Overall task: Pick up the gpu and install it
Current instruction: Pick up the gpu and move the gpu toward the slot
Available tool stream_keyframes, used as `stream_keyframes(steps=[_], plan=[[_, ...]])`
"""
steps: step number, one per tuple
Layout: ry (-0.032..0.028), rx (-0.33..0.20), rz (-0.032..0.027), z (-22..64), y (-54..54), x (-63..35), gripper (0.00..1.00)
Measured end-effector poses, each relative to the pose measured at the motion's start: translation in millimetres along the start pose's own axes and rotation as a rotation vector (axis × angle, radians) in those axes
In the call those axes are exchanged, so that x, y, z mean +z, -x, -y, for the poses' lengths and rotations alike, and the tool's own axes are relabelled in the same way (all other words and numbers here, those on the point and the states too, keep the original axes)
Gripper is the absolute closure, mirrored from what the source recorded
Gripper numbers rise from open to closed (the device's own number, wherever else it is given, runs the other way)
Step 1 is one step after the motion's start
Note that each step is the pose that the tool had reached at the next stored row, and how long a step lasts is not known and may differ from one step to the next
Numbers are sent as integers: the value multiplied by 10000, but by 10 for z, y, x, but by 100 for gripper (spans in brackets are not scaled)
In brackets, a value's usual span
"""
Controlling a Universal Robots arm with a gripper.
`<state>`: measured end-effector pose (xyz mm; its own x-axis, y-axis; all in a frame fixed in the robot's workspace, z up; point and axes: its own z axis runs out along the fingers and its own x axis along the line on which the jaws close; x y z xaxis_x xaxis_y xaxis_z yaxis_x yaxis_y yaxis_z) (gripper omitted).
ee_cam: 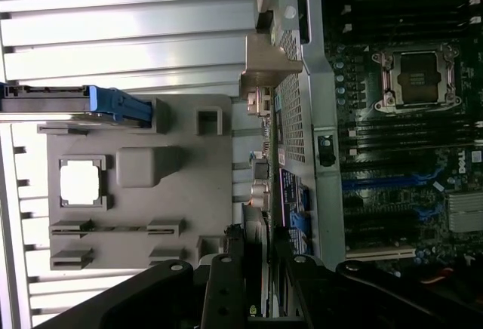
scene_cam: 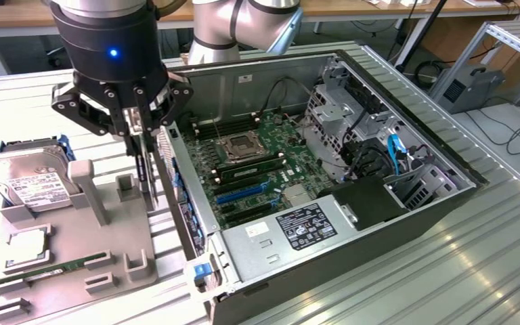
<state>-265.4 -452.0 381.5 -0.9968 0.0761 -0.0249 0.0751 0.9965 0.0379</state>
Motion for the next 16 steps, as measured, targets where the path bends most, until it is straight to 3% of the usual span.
stream_keyframes(steps=[16], plan=[[0, 0, 0, 2, 17, 83, 74]])
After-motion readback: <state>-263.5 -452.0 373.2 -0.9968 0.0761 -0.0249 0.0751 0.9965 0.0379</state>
